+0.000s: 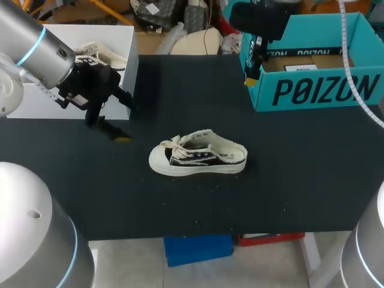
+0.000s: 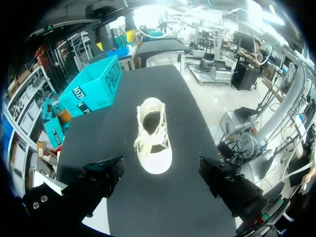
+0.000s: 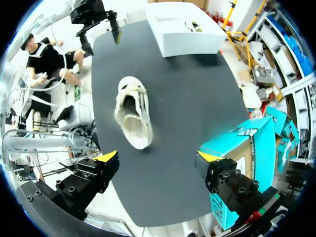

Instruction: Take the shoe out of the shoebox, open the shoe tongue, remove and reinsert the insole, then place the shoe into the shoebox

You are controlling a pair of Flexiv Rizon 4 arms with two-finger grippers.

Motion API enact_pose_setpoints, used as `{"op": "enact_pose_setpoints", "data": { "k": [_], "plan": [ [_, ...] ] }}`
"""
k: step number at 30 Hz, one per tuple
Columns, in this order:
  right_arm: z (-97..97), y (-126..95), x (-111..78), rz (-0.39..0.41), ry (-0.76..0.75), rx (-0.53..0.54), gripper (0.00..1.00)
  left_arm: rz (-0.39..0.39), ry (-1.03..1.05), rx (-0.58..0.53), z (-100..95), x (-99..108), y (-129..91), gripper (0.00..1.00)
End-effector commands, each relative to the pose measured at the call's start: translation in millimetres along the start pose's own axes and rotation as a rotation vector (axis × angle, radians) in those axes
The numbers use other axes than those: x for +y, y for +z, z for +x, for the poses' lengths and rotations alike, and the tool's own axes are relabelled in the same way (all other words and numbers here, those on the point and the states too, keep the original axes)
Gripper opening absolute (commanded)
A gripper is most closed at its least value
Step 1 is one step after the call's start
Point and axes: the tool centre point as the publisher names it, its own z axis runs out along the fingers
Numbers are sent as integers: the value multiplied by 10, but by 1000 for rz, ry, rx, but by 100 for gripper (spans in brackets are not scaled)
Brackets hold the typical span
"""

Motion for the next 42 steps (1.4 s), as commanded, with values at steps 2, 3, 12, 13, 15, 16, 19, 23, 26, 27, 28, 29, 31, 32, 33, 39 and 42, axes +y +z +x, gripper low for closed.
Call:
{"op": "enact_pose_setpoints", "data": {
  "k": [2,3,12,13,15,16,19,23,26,27,28,29,31,32,33,39,42],
  "plan": [
    [494,289,-141,-163,-103,-77,100,1,2,-4,4,8,10,100],
    [532,341,-134,-198,-120,-80,100,1,2,-4,4,8,10,100],
    [614,473,-145,-267,-171,-58,100,1,2,-4,4,8,10,100],
    [614,473,-145,-267,-171,-58,100,1,2,-4,4,8,10,100],
    [614,473,-145,-267,-171,-58,100,1,2,-4,4,8,10,100],
    [614,473,-145,-267,-171,-58,100,1,2,-4,4,8,10,100],
    [614,473,-145,-267,-171,-58,100,1,2,-4,4,8,10,100],
    [596,725,-124,-482,-146,-49,100,1,2,-4,4,8,10,100],
    [583,871,-118,-569,-159,-36,100,1,2,-4,4,8,10,100],
    [581,908,-112,-614,-157,-36,100,1,2,-4,4,8,10,100],
    [573,947,-118,-652,-156,-36,100,1,2,-4,4,8,10,100],
    [570,987,-121,-667,-168,-32,100,1,2,-4,4,8,10,100],
    [570,1057,-113,-735,-185,-33,100,1,2,-4,4,8,10,100],
    [569,1092,-110,-768,-194,-41,100,1,2,-4,4,8,10,100],
    [565,1126,-109,-786,-201,-40,100,1,2,-4,4,8,10,100],
    [498,1334,-124,-840,-226,-24,100,1,2,-4,4,8,10,100],
    [452,1421,-122,-851,-234,-19,100,1,2,-4,4,8,10,100]
  ]
}}
